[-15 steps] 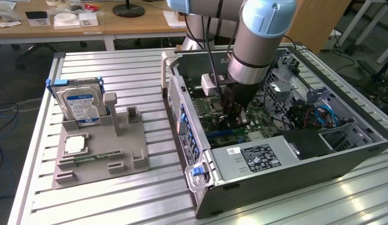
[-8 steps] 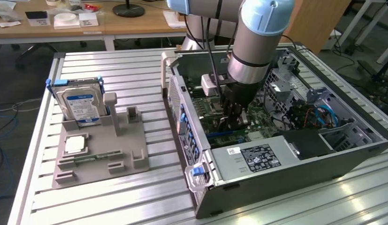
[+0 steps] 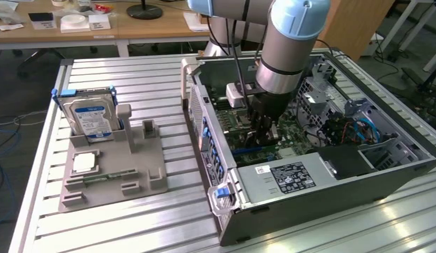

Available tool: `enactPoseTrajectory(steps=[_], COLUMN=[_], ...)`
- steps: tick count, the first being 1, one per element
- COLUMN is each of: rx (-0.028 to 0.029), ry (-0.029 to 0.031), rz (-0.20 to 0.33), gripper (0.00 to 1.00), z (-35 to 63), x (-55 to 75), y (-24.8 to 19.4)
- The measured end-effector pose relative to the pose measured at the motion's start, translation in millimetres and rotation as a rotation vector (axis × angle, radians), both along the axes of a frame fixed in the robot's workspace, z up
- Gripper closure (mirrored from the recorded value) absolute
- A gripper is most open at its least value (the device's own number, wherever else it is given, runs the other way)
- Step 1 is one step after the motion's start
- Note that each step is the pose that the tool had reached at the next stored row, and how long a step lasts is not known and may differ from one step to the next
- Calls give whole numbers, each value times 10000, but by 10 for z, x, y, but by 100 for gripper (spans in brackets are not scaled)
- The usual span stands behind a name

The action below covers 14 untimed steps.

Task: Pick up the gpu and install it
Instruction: 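Insert the gpu into the slot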

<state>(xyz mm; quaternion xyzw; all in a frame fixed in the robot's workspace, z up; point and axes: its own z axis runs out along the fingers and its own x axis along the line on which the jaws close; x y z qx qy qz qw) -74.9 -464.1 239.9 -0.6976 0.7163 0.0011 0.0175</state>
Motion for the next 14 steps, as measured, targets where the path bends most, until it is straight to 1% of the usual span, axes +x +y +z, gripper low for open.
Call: enactPoseTrajectory(steps=[5,14], rx=[4,3], ry=[-1,0], rz=[1,-1], gripper=[72,72], z=[-13,-59], x=[-1,-18], y=[22,25])
